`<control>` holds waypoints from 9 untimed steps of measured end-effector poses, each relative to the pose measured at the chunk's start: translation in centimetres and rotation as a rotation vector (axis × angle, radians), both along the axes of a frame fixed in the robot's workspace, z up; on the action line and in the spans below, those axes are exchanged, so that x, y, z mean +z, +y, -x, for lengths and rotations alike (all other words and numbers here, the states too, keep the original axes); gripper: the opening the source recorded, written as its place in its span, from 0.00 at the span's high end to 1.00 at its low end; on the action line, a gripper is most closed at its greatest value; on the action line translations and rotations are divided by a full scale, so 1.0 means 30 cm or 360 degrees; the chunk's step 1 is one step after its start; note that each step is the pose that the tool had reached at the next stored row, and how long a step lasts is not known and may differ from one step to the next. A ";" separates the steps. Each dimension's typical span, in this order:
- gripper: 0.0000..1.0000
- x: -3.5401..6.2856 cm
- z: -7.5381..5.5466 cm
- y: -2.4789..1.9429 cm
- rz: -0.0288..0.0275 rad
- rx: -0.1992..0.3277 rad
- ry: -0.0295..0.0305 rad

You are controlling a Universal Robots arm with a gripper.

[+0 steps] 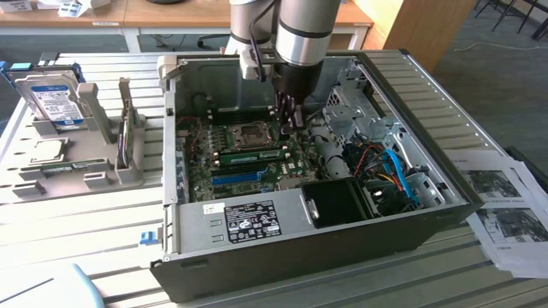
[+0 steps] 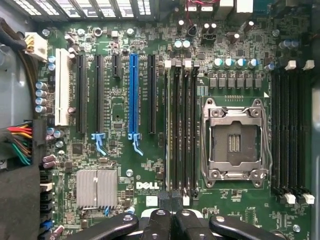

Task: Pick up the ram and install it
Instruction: 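Press down the ram until it locks into place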

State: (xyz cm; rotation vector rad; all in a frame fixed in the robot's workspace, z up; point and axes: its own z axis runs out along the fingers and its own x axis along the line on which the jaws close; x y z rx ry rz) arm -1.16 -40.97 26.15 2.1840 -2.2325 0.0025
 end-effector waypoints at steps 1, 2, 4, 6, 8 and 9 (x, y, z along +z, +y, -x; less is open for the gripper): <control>0.91 -0.004 0.000 0.000 0.00002 0.0000 0.00000; 0.91 -0.008 0.000 0.000 0.00001 0.0000 0.00000; 0.91 -0.016 0.000 0.000 0.00000 0.0000 0.00000; 0.91 -0.023 0.000 0.000 0.00000 0.0000 0.00000; 0.91 -0.031 0.000 0.000 0.00001 0.0000 0.00000; 0.91 -0.034 0.000 0.000 0.00001 0.0000 0.00000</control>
